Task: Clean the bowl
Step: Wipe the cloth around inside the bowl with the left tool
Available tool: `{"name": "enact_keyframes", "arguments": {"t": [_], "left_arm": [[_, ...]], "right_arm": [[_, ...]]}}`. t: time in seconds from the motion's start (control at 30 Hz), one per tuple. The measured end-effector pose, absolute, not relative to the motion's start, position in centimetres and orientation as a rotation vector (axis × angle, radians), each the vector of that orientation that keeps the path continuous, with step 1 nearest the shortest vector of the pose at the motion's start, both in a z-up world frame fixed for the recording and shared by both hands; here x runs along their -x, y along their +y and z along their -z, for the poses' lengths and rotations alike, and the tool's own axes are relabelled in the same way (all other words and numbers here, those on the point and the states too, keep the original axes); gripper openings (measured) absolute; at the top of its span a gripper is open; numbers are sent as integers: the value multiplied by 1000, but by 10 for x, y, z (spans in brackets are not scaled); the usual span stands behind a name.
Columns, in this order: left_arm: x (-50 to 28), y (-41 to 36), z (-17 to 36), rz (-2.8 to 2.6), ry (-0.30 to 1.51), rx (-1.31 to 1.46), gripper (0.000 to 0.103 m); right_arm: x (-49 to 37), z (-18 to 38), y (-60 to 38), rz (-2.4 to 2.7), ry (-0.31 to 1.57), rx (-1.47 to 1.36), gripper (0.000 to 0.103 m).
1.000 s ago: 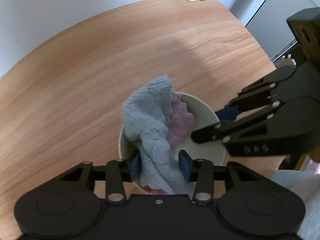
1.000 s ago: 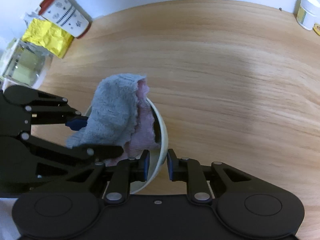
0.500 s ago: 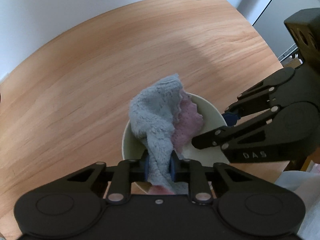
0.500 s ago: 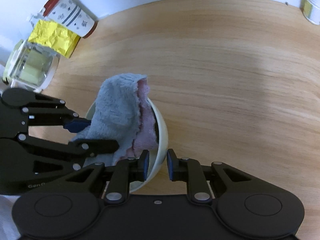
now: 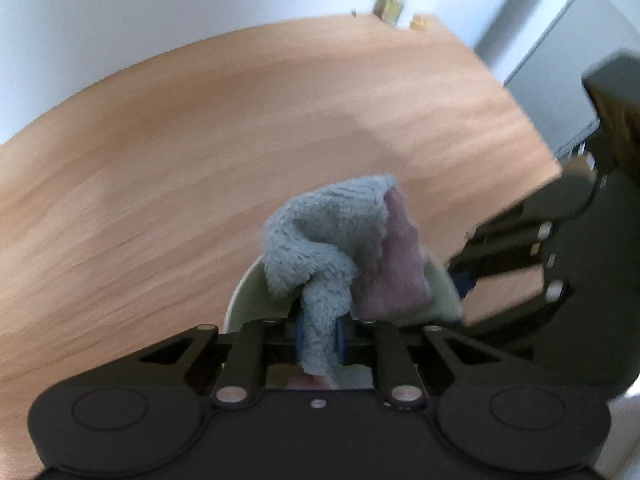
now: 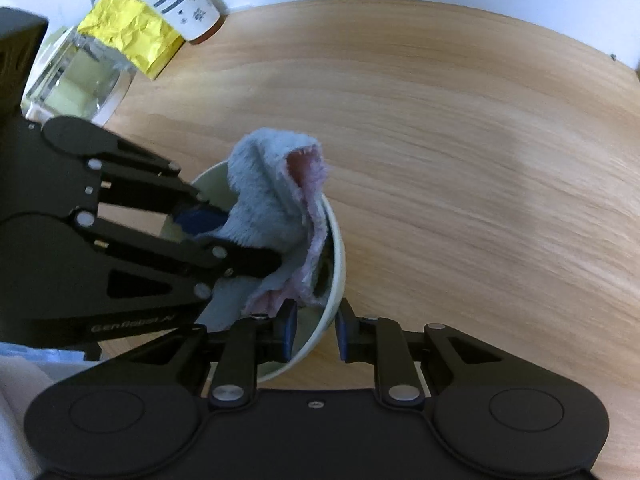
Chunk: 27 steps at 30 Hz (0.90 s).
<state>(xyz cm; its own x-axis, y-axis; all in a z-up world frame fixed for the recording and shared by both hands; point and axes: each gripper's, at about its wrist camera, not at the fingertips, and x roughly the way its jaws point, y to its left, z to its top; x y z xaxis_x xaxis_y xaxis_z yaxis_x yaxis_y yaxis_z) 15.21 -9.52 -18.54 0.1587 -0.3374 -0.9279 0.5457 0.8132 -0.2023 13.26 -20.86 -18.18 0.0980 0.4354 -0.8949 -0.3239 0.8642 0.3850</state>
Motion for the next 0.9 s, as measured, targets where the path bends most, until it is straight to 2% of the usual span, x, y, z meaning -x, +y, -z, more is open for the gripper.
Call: {"name": "enact_keyframes", "arguments": {"t": [0.43, 0.9], "left_arm": [[-152, -76, 175, 693, 1236, -21, 13], [-149, -115, 184, 646, 1256, -376, 13]], "right_arm": [[-128, 185, -207, -578, 1357, -80, 28], [-127, 186, -209, -579, 1355, -80, 28]]}}
